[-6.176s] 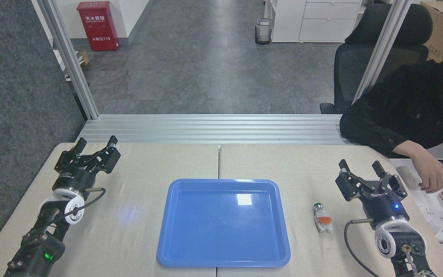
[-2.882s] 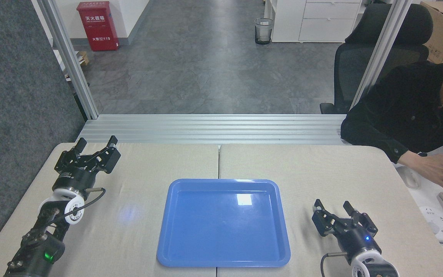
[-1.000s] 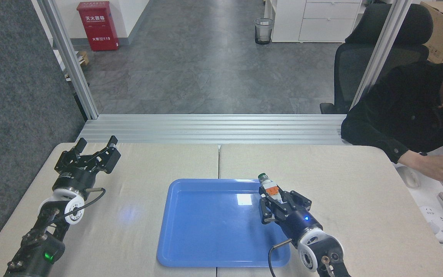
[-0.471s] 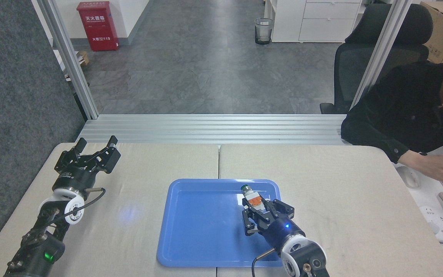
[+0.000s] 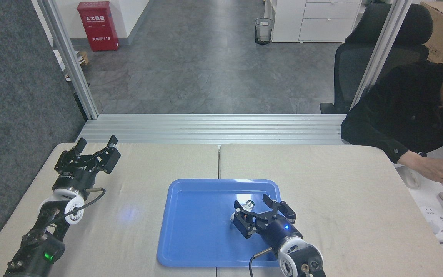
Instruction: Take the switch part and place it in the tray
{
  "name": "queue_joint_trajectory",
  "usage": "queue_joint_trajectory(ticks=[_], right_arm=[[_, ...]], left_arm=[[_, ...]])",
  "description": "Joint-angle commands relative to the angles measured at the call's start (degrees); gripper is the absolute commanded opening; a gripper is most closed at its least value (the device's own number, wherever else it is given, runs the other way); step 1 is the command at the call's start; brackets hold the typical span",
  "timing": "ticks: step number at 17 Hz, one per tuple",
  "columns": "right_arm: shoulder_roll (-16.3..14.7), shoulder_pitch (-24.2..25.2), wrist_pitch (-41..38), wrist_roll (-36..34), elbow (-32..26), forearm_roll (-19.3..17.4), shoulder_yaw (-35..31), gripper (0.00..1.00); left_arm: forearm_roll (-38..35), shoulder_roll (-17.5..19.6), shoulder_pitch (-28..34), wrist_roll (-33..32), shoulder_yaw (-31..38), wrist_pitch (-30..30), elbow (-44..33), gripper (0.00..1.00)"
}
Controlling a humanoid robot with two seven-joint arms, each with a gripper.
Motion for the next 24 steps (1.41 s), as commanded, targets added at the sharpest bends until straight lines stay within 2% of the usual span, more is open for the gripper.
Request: queue_joint_trajectory(ticks=[1,3,5,9,21,24], right_arm=[[-1.97,-4.30,0.22,-2.31,0.84,-6.73,-11.89,1.00],[-8.81,-6.07,0.13,-5.12,1.02,-7.08,-16.75,1.00],[-12.17,-5.99,0.13,-7.58,1.28,-7.34,-17.29,1.00],[-12.10,-4.76,0.31,-7.77,2.95,-7.43,-20.09,1.00],[-11.13,-3.96,0.49,-7.77,1.02,-6.47,-19.67,1.00],[-8.76,-3.70,0.49,-7.77,-0.21,-4.02,-18.61,1.00]], left_arm=[[0.00,0.00,-0.04,-0.03,-0.01,0.04,0.00,1.00],[0.00,0.00,0.05,-0.03,-0.01,0.04,0.00,1.00],[0.00,0.00,0.05,-0.03,-0.01,0.04,0.00,1.00],[0.00,0.00,0.05,-0.03,-0.01,0.04,0.00,1.00],[0.00,0.00,-0.04,-0.03,-0.01,0.04,0.00,1.00],[0.00,0.00,0.05,-0.03,-0.01,0.04,0.00,1.00]])
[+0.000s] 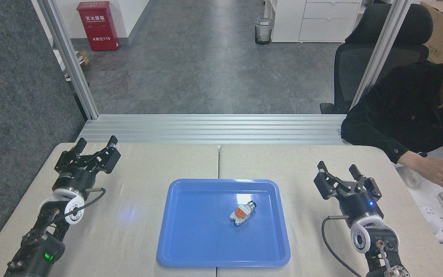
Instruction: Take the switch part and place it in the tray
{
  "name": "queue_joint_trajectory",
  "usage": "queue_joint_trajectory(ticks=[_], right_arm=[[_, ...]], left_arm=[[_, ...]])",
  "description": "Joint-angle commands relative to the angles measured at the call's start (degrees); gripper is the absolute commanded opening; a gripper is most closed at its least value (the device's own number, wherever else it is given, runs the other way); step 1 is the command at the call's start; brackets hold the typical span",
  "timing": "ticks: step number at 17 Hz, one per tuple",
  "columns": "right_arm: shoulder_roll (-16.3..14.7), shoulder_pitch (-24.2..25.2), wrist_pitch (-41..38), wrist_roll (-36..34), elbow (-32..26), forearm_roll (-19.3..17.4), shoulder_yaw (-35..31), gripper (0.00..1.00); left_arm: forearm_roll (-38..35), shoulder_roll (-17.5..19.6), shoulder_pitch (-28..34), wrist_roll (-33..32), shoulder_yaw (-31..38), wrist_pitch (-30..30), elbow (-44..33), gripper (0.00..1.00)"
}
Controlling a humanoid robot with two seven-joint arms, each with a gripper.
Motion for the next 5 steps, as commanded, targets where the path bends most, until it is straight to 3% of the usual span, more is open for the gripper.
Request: queue_joint_trajectory(ticks=[1,5], right_arm=[[1.19,0.21,0.03,0.02,-1.45,2.97,-0.76,1.00],[0.31,-0.58,0.03,0.02,-1.45,2.89,-1.46,1.00]], left_arm=[[0.00,0.00,0.03,-0.03,0.00,0.05,0.01,1.00],[0.00,0.00,0.03,-0.03,0.00,0.05,0.01,1.00]])
